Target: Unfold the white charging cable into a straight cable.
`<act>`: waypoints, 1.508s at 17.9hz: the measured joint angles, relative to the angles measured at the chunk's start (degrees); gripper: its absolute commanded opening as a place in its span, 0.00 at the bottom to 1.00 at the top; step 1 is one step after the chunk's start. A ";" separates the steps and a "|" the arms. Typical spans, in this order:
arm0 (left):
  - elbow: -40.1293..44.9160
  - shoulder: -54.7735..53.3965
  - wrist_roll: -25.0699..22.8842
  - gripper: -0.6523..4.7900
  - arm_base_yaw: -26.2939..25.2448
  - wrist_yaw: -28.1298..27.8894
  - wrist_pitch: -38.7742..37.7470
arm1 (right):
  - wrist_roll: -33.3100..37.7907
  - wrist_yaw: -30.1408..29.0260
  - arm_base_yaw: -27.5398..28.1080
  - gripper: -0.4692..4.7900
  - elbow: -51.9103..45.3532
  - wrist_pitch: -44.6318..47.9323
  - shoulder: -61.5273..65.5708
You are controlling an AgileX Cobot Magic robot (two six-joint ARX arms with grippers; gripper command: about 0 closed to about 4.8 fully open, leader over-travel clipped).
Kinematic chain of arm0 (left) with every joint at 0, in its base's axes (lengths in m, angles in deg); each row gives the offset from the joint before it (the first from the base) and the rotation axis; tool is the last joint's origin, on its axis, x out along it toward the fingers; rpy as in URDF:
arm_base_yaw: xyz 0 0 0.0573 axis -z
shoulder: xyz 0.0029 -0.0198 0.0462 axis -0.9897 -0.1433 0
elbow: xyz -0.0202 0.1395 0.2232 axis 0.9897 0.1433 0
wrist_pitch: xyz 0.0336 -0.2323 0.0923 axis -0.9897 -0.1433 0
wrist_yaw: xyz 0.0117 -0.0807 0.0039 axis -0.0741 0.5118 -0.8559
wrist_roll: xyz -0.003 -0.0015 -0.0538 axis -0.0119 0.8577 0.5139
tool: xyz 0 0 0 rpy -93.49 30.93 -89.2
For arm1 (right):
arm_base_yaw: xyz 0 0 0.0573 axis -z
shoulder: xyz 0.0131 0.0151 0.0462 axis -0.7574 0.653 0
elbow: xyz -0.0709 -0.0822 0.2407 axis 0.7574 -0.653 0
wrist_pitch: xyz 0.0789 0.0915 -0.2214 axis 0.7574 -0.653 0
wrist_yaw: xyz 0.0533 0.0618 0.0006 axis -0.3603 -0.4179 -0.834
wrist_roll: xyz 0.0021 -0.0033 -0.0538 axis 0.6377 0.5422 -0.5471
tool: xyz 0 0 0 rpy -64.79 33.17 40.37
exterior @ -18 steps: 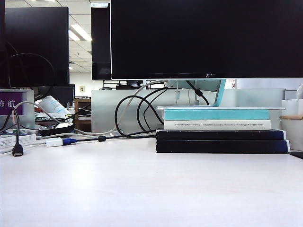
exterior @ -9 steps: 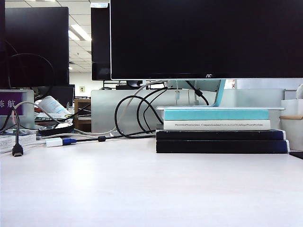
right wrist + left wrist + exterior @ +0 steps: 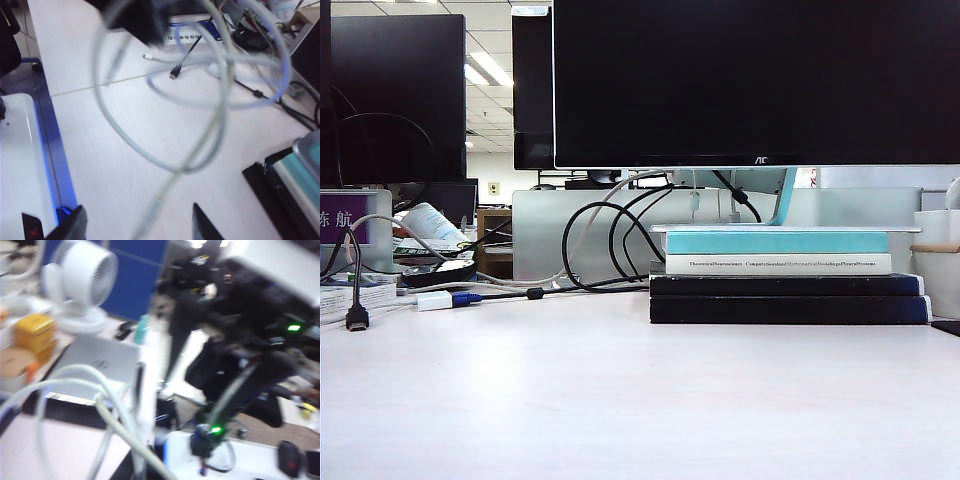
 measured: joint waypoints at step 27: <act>0.02 -0.33 -11.30 0.11 0.09 -1.79 -19.43 | -0.92 -0.52 0.00 0.76 -0.37 8.96 6.34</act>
